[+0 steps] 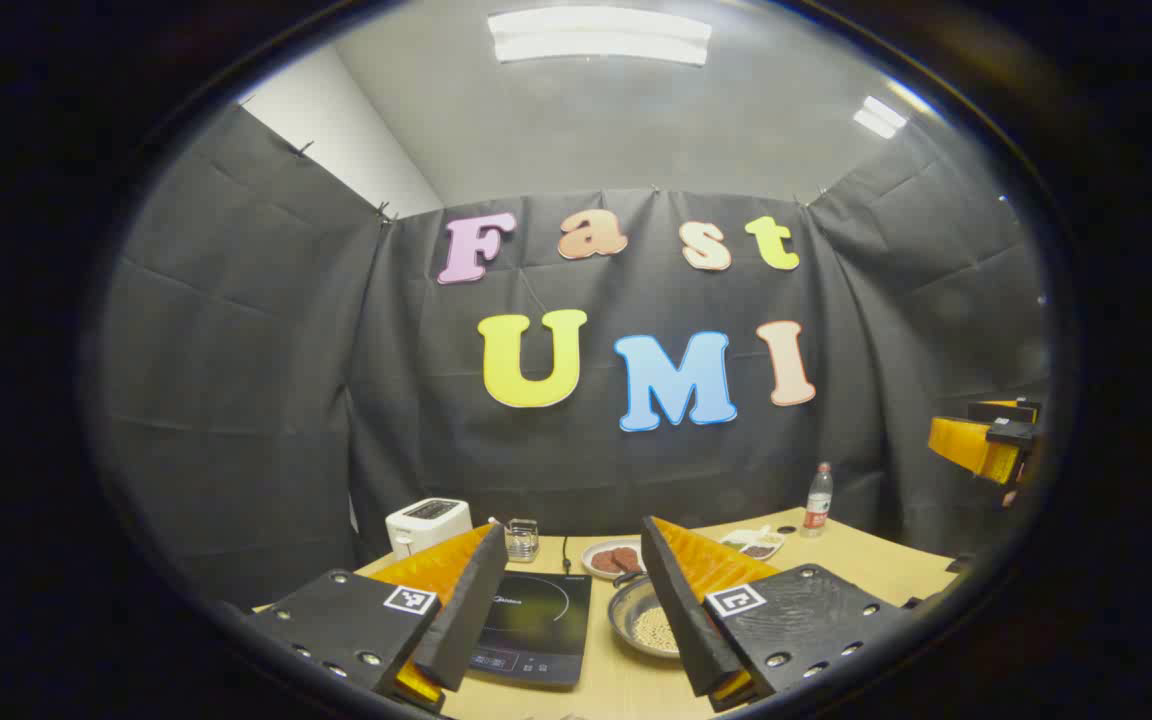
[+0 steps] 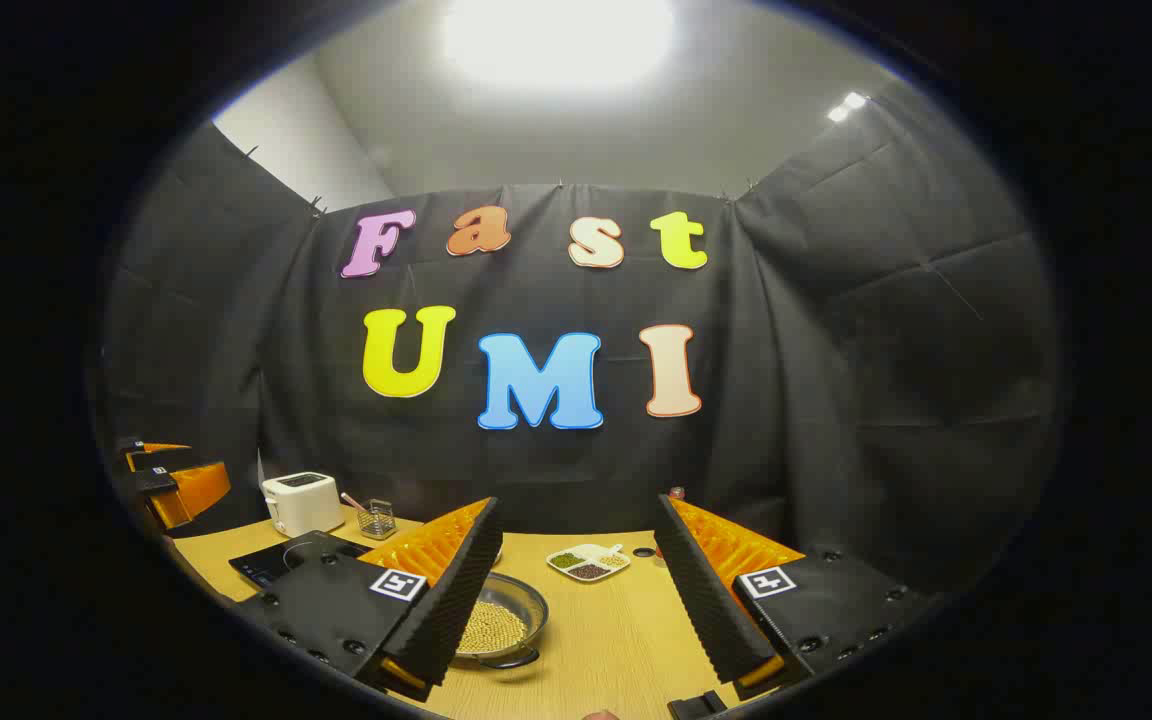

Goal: First push the handle of the pot to place it horizontally, then grasp the pot with both hands and set it on the induction cooktop.

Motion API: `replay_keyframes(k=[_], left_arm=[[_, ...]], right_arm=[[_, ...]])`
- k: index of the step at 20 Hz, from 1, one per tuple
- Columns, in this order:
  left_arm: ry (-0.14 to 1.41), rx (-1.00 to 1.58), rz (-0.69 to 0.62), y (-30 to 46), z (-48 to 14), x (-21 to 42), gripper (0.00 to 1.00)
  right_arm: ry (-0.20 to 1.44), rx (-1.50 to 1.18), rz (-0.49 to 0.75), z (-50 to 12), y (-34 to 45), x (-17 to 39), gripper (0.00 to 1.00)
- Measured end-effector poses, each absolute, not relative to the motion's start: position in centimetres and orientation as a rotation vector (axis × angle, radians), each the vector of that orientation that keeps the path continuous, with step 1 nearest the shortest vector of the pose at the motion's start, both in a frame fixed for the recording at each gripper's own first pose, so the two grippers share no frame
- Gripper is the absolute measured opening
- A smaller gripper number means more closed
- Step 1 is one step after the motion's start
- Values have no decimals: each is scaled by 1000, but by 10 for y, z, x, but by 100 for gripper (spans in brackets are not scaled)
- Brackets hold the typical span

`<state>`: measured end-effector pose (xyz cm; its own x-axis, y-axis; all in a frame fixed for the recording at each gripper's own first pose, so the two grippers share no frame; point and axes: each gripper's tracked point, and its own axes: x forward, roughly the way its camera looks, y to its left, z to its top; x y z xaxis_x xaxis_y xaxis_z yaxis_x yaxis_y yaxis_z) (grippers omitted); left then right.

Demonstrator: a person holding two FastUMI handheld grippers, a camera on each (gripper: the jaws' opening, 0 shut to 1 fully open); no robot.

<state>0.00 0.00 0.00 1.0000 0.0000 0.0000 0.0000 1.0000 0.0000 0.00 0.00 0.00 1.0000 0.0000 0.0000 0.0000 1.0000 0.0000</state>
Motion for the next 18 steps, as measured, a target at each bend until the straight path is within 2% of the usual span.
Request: replay_keyframes(k=[1, 2, 4, 7, 8, 10, 11, 14, 15, 16, 17, 18], left_arm=[[0, -1, 1, 0, 1, 0, 80], [-1, -2, 2, 1, 1, -2, 85], [-11, -6, 12, 5, 4, -3, 82], [-21, 1, 16, 6, 6, -3, 85], [-23, 3, 16, 7, 8, -4, 84], [-27, 6, 20, 9, 9, -4, 85], [-29, 7, 22, 8, 9, -5, 84], [-30, 11, 26, 10, 10, -5, 85], [-29, 10, 27, 10, 9, -4, 82], [-29, 9, 26, 9, 9, -4, 85], [-28, 9, 24, 7, 9, -3, 82], [-28, 8, 22, 6, 8, -2, 85]], right_arm=[[1, 3, 1, -1, 1, 0, 98], [3, 6, 4, 0, 2, 0, 98], [11, 6, 9, -1, 3, 0, 98], [14, 8, 12, -1, 4, 3, 98], [18, 8, 13, -2, 4, 4, 93], [20, 12, 15, -3, 4, 5, 93], [19, 14, 13, -2, 4, 7, 98], [18, 13, 12, -3, 4, 8, 98], [16, 11, 12, -2, 4, 9, 98], [14, 10, 14, -2, 4, 9, 98], [11, 9, 11, -2, 3, 9, 98], [10, 8, 10, -1, 1, 10, 98]])
